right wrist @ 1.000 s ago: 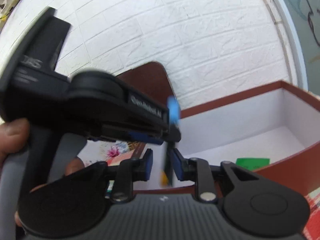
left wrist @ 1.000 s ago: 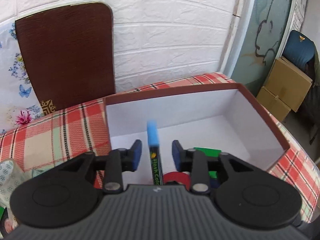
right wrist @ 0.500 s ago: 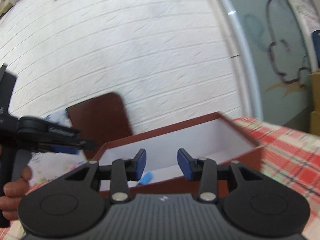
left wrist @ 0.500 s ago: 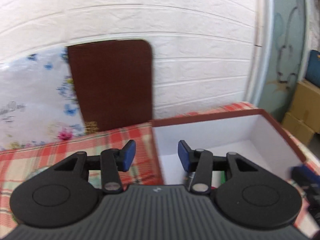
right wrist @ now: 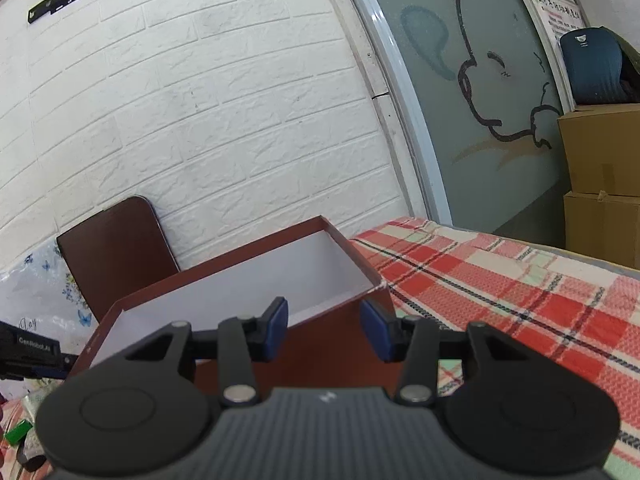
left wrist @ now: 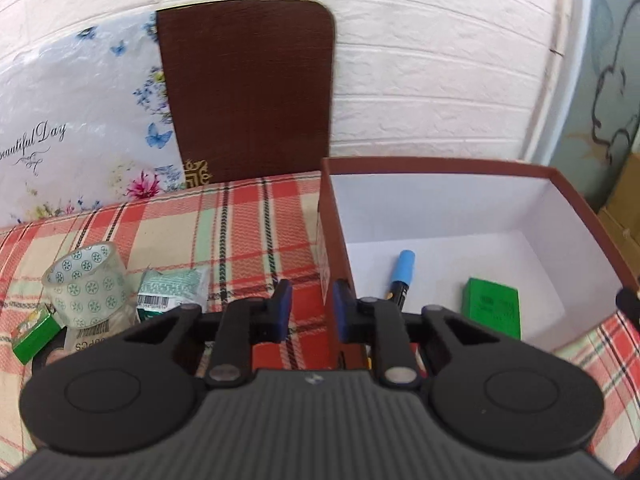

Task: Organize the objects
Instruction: 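Lower the marker into the brown box and open the left gripper, then grasp the bag of cotton swabs with the left gripper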

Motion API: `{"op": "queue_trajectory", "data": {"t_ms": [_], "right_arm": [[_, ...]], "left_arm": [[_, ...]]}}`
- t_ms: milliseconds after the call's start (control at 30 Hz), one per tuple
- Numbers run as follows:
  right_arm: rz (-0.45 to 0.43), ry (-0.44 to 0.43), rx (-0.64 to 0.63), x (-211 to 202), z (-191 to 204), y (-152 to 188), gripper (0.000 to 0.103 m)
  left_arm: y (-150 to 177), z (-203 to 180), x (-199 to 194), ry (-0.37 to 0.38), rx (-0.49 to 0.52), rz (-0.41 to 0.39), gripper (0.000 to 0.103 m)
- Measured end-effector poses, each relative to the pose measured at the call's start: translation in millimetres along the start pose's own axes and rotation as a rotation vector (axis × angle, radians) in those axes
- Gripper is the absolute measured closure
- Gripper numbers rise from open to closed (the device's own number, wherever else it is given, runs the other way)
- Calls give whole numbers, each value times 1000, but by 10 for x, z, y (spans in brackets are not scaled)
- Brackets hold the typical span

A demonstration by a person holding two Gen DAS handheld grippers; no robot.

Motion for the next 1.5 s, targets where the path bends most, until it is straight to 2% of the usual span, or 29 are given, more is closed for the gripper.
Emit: {"op": "queue_trajectory", "data": {"t_ms": [67, 133, 167, 200, 267, 367, 467, 500, 567, 667, 700, 733, 767, 833, 967, 1033, 1067, 1100, 1133, 1167, 1233, 1267, 1300, 1500], "right_arm": [[-19, -2, 17, -39, 6, -56, 61], [-54, -3, 4, -204, 67, -115, 60], [-68, -15, -8, -296, 115, -134, 60], [-78, -36, -17, -384, 178, -139, 59], [-85, -105, -50, -569, 390, -121, 58], [-53, -246, -117, -783, 876, -5, 57], [12, -414, -203, -953, 1478, 257, 56], [43, -469, -238, -996, 1678, 382, 55], [128, -559, -297, -1075, 2025, 656, 55], [222, -648, -377, -1058, 2441, 1001, 52], [246, -652, -408, -982, 2554, 1110, 52], [266, -649, -431, -884, 2657, 1191, 52], [280, -641, -451, -779, 2747, 1255, 52], [302, -624, -492, -591, 2919, 1349, 52], [349, -678, -504, -469, 3295, 1513, 50], [365, -667, -517, -359, 3488, 1619, 45], [396, -661, -531, -283, 3573, 1727, 47], [435, -660, -544, -209, 3622, 1844, 49], [433, -655, -513, -171, 3630, 1867, 52], [446, -650, -483, -165, 3631, 1877, 59], [440, -638, -492, -242, 3602, 1833, 83], [428, -629, -516, -301, 3560, 1810, 88], [433, -638, -517, -369, 3501, 1795, 99], [474, -644, -513, -949, 2897, 1674, 99]], "left_arm": [[38, 26, -53, 29, -23, 15, 78], [59, 112, -153, 56, -59, 6, 70], [64, 171, -236, 68, -75, -12, 63], [70, 261, -323, 68, -81, -35, 60], [99, 507, -497, 44, -81, -80, 59], [234, 1060, -706, -41, -66, -118, 54], [518, 1776, -854, -173, -45, -114, 49], [630, 2008, -883, -231, -32, -105, 45], [874, 2467, -897, -325, -37, -68, 43], [1306, 2919, -823, -362, -121, 17, 43], [1428, 2998, -806, -356, -151, 16, 37], [1467, 3023, -860, -349, -159, -55, 34], [1496, 3023, -890, -336, -161, -89, 33], [1461, 3000, -859, -324, -166, -102, 31], [1447, 2991, -824, -296, -182, -125, 28], [1459, 3013, -823, -284, -201, -132, 28], [1486, 3021, -847, -279, -206, -136, 27], [1488, 3021, -849, -276, -208, -137, 27], [1489, 3020, -851, -273, -209, -139, 27], [1496, 3030, -844, -271, -212, -140, 27], [1491, 3032, -843, -266, -217, -142, 26], [1486, 3036, -841, -264, -217, -142, 26], [1482, 3034, -842, -265, -217, -142, 26], [1474, 3021, -839, -260, -208, -133, 23]]}}
Point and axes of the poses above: each gripper's, at about its wrist camera, not at the fingertips, and x roughly the way its jaws point, z to its left, y to its underside, the point moved 8 cm from there along x, roughly the way its jaws point, and after that the axes turned 12 degrees about -z, right-handed, at the moved point
